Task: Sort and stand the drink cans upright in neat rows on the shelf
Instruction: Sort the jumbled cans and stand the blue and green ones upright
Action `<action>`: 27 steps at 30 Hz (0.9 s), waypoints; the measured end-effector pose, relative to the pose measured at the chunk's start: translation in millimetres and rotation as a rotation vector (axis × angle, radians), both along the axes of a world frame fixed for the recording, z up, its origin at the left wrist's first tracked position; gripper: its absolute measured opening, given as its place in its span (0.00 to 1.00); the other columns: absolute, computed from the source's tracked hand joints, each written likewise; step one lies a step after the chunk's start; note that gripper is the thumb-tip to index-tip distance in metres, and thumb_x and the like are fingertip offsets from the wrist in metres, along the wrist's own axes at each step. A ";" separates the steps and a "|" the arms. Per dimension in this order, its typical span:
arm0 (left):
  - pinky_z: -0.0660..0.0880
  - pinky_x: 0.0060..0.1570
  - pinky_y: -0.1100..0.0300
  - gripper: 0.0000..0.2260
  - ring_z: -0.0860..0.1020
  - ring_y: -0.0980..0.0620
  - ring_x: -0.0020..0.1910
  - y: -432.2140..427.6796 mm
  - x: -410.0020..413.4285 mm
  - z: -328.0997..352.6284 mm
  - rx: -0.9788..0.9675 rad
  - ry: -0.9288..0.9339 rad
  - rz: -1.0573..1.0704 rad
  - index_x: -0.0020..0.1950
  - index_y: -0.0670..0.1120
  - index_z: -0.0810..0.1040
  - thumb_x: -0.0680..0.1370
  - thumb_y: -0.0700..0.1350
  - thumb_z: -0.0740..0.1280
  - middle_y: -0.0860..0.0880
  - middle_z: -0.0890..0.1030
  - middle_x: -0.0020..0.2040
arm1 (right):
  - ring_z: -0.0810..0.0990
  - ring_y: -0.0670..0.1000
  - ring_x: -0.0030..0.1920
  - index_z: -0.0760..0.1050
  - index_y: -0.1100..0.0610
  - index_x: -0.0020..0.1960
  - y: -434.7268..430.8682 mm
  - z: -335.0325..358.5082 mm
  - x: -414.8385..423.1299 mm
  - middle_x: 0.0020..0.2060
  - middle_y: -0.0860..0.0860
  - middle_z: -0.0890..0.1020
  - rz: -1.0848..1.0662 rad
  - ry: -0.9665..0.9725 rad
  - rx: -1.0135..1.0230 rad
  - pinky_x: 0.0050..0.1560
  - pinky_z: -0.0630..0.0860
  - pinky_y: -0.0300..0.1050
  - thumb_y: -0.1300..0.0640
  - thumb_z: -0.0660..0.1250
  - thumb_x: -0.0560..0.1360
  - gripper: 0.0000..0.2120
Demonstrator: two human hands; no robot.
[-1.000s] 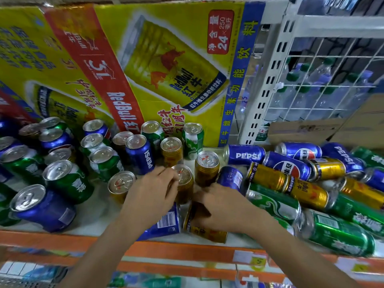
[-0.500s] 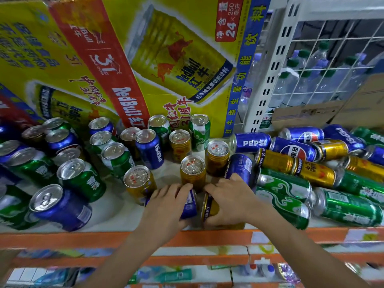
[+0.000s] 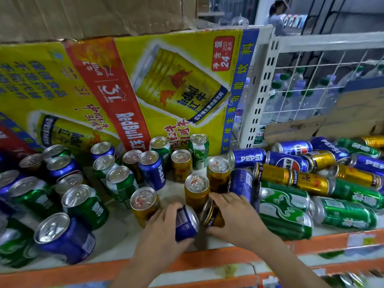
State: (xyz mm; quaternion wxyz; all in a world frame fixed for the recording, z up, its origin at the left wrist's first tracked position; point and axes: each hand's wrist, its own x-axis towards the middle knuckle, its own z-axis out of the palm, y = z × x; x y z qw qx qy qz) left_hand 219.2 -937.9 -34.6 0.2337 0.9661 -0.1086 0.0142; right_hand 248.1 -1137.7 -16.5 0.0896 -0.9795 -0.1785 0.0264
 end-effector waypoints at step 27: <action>0.76 0.35 0.63 0.32 0.79 0.54 0.40 14.5 -7.4 27.2 0.244 -0.257 -0.069 0.54 0.54 0.72 0.55 0.63 0.77 0.56 0.78 0.48 | 0.70 0.52 0.62 0.60 0.49 0.68 -6.8 33.4 -1.3 0.63 0.47 0.68 0.047 0.037 -0.129 0.54 0.72 0.47 0.44 0.67 0.70 0.31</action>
